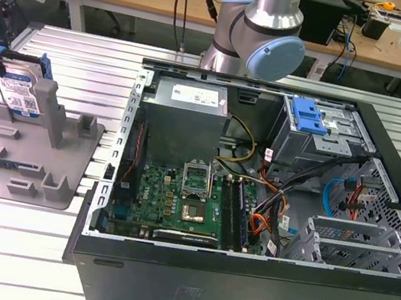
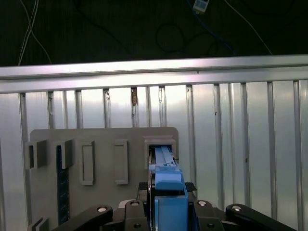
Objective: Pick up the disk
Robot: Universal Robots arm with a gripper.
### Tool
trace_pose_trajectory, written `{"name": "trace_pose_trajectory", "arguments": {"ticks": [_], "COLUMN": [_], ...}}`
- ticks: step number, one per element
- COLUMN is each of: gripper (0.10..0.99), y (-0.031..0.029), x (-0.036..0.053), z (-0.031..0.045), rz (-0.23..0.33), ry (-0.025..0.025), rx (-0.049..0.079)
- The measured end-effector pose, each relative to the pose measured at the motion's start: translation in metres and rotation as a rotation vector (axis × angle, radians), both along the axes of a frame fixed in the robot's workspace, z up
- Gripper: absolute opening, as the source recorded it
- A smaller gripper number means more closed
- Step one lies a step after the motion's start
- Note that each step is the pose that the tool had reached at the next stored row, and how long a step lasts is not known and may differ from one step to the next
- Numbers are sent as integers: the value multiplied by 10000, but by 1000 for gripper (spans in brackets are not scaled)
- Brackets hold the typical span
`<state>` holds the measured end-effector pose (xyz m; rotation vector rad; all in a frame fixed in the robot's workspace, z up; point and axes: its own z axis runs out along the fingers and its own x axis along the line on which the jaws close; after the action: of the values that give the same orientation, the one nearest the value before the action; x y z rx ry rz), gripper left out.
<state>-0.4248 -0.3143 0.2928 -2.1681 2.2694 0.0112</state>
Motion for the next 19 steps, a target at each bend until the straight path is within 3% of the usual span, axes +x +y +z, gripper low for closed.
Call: {"name": "trace_pose_trajectory", "arguments": {"ticks": [4,8,12,14,19], "gripper": [369,369,369,369,369], "y": [0,0,0,0,0], "x": [0,0,0,1,1], "z": [14,122,386,476,819], "rz": [121,177,198,198,198], "ry": [-3,-1,0,1,0], "rx": [-2,-4,-5,-4,-5]}}
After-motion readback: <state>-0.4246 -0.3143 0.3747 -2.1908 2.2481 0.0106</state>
